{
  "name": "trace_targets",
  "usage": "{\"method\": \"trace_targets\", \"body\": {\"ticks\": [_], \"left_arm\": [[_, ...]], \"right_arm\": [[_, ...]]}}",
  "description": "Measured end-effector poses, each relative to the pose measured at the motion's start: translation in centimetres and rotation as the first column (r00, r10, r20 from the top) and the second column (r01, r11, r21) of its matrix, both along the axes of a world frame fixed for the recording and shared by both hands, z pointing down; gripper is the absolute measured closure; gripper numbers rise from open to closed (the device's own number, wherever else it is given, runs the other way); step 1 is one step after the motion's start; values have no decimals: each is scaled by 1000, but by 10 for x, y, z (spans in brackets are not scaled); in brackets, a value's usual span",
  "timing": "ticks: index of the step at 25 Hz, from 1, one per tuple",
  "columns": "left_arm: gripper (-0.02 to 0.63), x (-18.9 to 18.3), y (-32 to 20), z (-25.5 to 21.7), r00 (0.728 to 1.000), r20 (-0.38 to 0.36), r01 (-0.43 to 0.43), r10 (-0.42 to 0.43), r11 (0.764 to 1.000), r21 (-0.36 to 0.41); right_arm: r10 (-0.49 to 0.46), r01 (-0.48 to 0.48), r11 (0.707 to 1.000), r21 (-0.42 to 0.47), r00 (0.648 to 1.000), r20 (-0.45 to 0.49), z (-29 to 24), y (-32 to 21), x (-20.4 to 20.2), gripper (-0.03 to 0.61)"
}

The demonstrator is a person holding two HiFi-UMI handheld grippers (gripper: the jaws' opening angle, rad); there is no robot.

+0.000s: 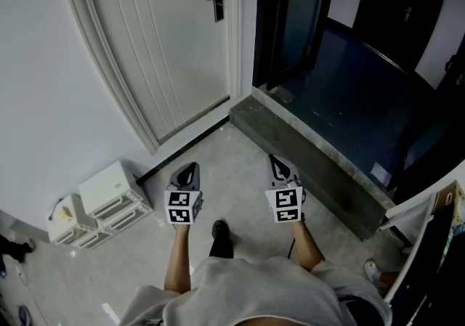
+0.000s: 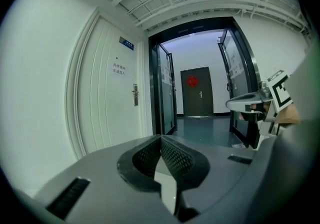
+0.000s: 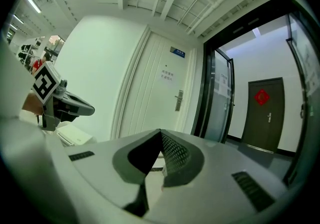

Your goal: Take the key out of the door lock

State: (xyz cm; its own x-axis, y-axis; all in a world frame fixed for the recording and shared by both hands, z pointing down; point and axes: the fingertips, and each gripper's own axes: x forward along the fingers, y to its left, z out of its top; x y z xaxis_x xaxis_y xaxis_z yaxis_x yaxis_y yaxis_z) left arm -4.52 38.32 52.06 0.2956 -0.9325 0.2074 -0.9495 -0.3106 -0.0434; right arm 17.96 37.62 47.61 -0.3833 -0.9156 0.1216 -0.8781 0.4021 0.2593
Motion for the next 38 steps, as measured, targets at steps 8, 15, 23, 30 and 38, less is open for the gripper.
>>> {"method": "trace_targets", "body": {"ticks": [8, 15, 23, 30, 38], "left_arm": [[595, -42, -111, -22, 999, -12, -34, 34, 999, 20], [595, -83, -203, -35, 998, -14, -58, 59, 997, 44], [595, -114, -279, -29, 997, -17, -80, 81, 996, 45], [595, -116, -317, -13, 994, -38, -106, 107, 994, 17], [595, -112, -359, -5, 993, -35, -110, 110, 994, 9]], "right_arm": [[26, -26, 1000, 14, 1000, -11, -24, -107, -44, 555], [51, -51, 998, 39, 999, -12, -36, -193, -86, 555], [79, -78, 997, 29, 997, -24, -28, -262, -119, 555], [110, -110, 994, -9, 993, -41, -9, -292, -120, 555], [107, -108, 994, -24, 994, -36, 3, -338, -116, 555]]}}
